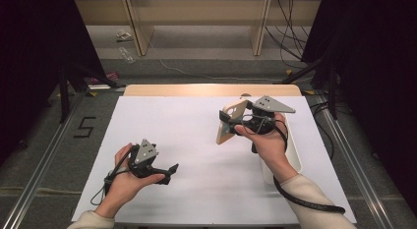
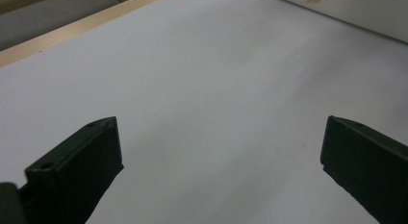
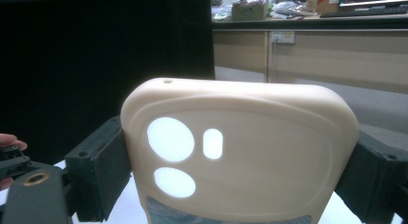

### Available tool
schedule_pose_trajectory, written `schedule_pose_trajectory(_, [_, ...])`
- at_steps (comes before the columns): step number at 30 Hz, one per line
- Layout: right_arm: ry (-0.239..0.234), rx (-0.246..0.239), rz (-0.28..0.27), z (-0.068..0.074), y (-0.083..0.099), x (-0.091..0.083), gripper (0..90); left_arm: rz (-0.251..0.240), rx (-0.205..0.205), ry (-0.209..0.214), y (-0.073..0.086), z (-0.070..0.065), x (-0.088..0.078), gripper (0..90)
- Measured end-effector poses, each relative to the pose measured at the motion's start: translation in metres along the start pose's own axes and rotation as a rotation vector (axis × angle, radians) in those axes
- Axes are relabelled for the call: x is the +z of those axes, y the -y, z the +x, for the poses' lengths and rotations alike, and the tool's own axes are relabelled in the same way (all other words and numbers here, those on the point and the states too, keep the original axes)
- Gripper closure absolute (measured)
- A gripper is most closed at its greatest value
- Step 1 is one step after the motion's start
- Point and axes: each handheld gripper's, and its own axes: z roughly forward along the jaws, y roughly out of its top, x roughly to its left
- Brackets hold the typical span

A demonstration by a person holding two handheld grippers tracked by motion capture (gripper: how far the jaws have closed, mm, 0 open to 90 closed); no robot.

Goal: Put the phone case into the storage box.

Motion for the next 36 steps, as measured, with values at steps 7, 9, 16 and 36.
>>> schedule_pose_trajectory(7, [0.017,0.006,-0.004,-0.004,-0.003,-0.003,12.4,0.002,-0.007,-0.004,0.001,0.002,0.000,0.4])
schedule_pose_trajectory(9, [0.021,0.009,-0.006,-0.006,-0.004,-0.004,12.4,0.002,-0.006,-0.006,0.001,0.003,0.000,0.4])
schedule_pose_trajectory(16, [0.040,0.015,-0.009,-0.011,-0.007,-0.008,12.4,0.005,-0.016,-0.011,0.004,0.006,-0.002,0.4])
schedule_pose_trajectory(36, [0.079,0.021,-0.015,-0.021,-0.012,-0.015,12.4,0.002,-0.019,-0.018,0.005,0.008,-0.003,0.4])
